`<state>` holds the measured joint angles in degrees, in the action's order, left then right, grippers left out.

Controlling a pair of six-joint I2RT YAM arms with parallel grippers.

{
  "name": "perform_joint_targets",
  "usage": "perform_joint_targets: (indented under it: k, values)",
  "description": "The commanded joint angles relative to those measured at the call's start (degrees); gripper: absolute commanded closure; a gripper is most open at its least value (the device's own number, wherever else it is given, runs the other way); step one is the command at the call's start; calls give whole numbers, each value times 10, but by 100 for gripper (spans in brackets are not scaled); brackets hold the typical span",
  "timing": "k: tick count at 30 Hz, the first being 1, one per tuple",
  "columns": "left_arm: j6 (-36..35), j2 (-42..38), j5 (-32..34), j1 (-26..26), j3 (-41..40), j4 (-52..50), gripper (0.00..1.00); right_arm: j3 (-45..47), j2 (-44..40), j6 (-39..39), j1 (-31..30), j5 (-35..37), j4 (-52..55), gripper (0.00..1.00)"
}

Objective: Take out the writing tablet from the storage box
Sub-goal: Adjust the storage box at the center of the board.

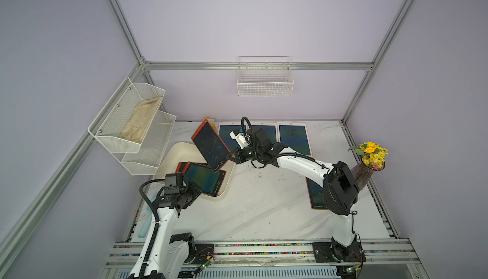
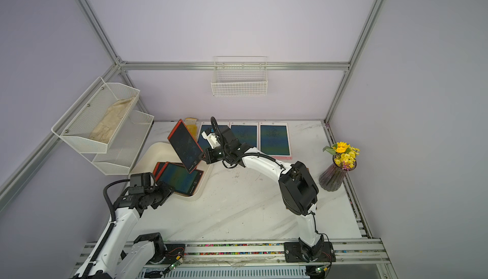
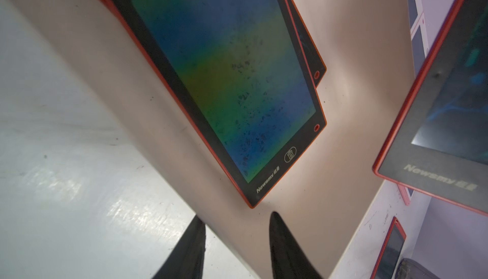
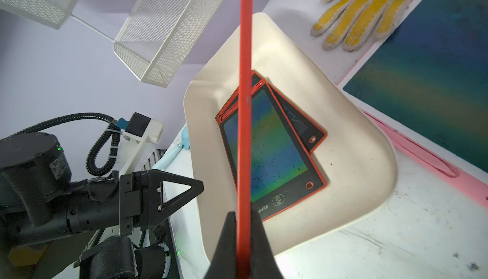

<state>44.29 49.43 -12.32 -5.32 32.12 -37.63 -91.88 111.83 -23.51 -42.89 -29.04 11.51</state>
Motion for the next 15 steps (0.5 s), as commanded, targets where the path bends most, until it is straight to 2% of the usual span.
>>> perform_joint_targets:
  k: [1, 7, 15]
  values:
    - [-18, 16, -1, 57, 89, 72, 59, 25, -51, -1, 15, -2, -39, 100]
    - [-47, 98, 49, 189, 146, 134, 51, 69, -98, -1, 49, -7, -39, 100]
    - [-65, 165, 71, 240, 201, 156, 49, 125, -158, -2, 109, -20, -39, 100]
